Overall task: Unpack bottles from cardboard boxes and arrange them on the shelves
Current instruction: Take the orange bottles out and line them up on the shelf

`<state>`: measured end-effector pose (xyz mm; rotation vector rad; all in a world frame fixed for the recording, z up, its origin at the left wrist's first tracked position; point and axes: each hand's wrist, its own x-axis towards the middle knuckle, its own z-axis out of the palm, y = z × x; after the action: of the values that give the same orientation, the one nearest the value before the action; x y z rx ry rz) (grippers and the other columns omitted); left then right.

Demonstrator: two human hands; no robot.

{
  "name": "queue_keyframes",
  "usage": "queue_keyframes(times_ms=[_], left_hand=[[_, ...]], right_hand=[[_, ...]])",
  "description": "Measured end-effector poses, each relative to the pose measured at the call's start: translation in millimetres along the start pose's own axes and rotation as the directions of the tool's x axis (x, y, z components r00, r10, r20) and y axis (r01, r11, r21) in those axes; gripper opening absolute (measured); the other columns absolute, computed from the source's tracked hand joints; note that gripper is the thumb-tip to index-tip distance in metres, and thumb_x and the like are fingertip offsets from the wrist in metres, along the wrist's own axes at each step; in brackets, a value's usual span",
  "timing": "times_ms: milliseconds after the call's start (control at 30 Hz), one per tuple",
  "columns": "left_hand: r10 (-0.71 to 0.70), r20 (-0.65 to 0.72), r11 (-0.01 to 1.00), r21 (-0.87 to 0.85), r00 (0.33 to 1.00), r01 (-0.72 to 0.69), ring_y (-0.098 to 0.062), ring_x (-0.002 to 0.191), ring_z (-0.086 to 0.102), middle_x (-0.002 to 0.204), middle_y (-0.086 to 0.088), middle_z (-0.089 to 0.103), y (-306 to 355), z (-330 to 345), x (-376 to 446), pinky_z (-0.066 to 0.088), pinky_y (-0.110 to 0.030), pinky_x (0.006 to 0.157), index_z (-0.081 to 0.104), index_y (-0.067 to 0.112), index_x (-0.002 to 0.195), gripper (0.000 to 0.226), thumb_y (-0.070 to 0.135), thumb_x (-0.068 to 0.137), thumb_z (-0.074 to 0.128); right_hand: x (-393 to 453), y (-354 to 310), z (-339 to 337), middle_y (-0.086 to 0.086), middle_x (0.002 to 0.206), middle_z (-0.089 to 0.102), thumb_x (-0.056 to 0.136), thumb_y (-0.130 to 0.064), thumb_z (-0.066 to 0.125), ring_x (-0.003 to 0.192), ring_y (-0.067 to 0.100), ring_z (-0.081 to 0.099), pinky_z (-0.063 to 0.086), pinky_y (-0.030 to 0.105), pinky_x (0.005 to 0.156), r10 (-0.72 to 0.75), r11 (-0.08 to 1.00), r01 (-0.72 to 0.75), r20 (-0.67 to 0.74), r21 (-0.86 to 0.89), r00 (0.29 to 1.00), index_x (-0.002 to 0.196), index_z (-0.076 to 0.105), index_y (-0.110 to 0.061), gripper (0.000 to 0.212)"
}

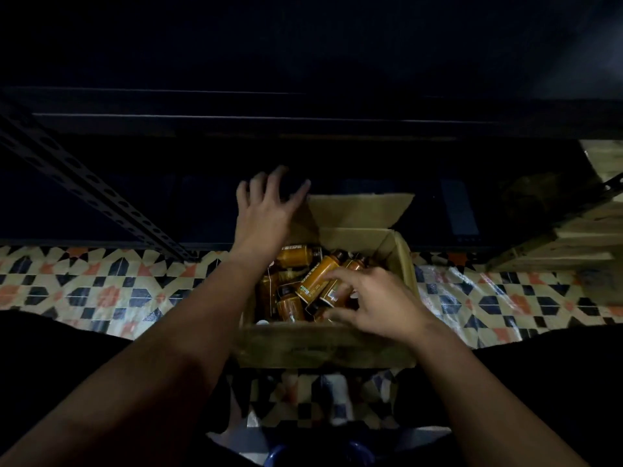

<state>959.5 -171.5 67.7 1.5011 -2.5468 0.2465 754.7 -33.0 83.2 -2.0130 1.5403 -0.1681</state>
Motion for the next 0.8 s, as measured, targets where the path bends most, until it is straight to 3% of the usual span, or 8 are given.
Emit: queue_keyframes(times_ms=[33, 100, 167, 233, 367, 533, 633, 800], left_hand=[[-0.049, 0.043, 0.999, -0.003, 0.998, 0.049, -0.047, 0.149, 0.009, 0.166, -0.018, 0.004, 3, 3, 8, 0.012, -0.063, 0.119, 0.011, 0.033, 0.163, 0.098, 0.017, 0.086, 0.071], [-0.095, 0.102, 0.995, -0.033, 0.99, 0.099, -0.049, 0.152, -0.014, 0.165, -0.018, -0.023, 9, 18, 18, 0.001, -0.065, 0.122, -0.015, 0.031, 0.161, 0.109, 0.024, 0.09, 0.068], [-0.089, 0.163, 0.991, -0.087, 0.983, 0.104, -0.047, 0.148, -0.029, 0.161, -0.016, -0.037, 12, 37, 19, -0.004, -0.067, 0.121, -0.026, 0.033, 0.157, 0.108, 0.034, 0.095, 0.063], [-0.064, 0.311, 0.981, -0.155, 0.948, 0.117, -0.044, 0.146, -0.035, 0.157, -0.011, -0.046, 10, 57, 9, -0.006, -0.066, 0.121, -0.032, 0.04, 0.153, 0.104, 0.036, 0.1, 0.057], [-0.013, 0.521, 0.984, -0.143, 0.853, 0.102, -0.037, 0.15, -0.03, 0.162, -0.007, -0.039, 9, 83, -14, -0.002, -0.064, 0.123, -0.031, 0.04, 0.153, 0.098, 0.037, 0.103, 0.053], [-0.052, 0.529, 0.99, -0.083, 0.847, 0.113, -0.039, 0.155, -0.014, 0.169, -0.01, -0.019, 17, 87, -19, 0.0, -0.065, 0.122, -0.023, 0.032, 0.158, 0.093, 0.041, 0.102, 0.051], [-0.04, 0.522, 0.993, -0.07, 0.852, 0.09, -0.038, 0.156, -0.011, 0.169, -0.01, -0.017, 14, 88, -18, 0.002, -0.065, 0.123, -0.022, 0.032, 0.158, 0.095, 0.041, 0.101, 0.052], [-0.005, 0.42, 0.988, -0.138, 0.907, 0.07, -0.039, 0.156, -0.001, 0.17, -0.013, -0.005, 13, 81, -28, 0.008, -0.061, 0.125, -0.01, 0.031, 0.162, 0.097, 0.031, 0.096, 0.061]], right_hand=[[-4, -1, -3, -0.008, 0.14, 0.058, 0.076, -0.067, 0.074, 0.111, 0.001, 0.057, 0.054, 0.04, 0.099, 0.006, 1.0, -0.006, 0.029, 0.007, 1.0, 0.15, 0.031, -0.048, 0.087], [-10, -3, -1, -0.01, 0.166, 0.02, 0.061, -0.076, 0.079, 0.152, 0.013, 0.015, 0.025, 0.044, 0.122, -0.016, 1.0, 0.014, 0.101, 0.021, 0.995, 0.156, 0.004, -0.053, 0.123], [-16, -6, 11, -0.013, 0.168, -0.018, 0.051, -0.079, 0.082, 0.152, 0.012, -0.026, -0.005, 0.049, 0.123, -0.057, 0.998, 0.054, 0.177, 0.021, 0.983, 0.153, -0.016, -0.054, 0.144], [-20, -8, 31, -0.012, 0.162, -0.035, 0.048, -0.076, 0.085, 0.146, 0.02, -0.039, -0.012, 0.061, 0.12, -0.081, 0.997, 0.083, 0.234, 0.0, 0.969, 0.15, -0.024, -0.055, 0.15], [-21, -6, 70, -0.008, 0.154, -0.049, 0.052, -0.065, 0.089, 0.141, 0.027, -0.046, -0.01, 0.064, 0.12, -0.063, 0.974, 0.138, 0.363, -0.182, 0.93, 0.149, -0.03, -0.05, 0.154], [-23, 4, 89, -0.004, 0.155, -0.048, 0.055, -0.072, 0.086, 0.136, 0.021, -0.052, -0.032, 0.049, 0.107, -0.063, 0.963, 0.161, 0.402, -0.216, 0.914, 0.149, -0.032, -0.046, 0.154], [-22, 9, 91, -0.004, 0.157, -0.045, 0.055, -0.076, 0.083, 0.141, 0.023, -0.047, -0.022, 0.054, 0.118, -0.061, 0.97, 0.149, 0.398, -0.193, 0.915, 0.149, -0.032, -0.047, 0.152], [-17, 16, 92, -0.009, 0.162, -0.035, 0.057, -0.071, 0.085, 0.147, 0.022, -0.038, -0.013, 0.057, 0.122, -0.003, 0.997, 0.028, 0.329, -0.071, 0.944, 0.148, -0.03, -0.053, 0.148]])
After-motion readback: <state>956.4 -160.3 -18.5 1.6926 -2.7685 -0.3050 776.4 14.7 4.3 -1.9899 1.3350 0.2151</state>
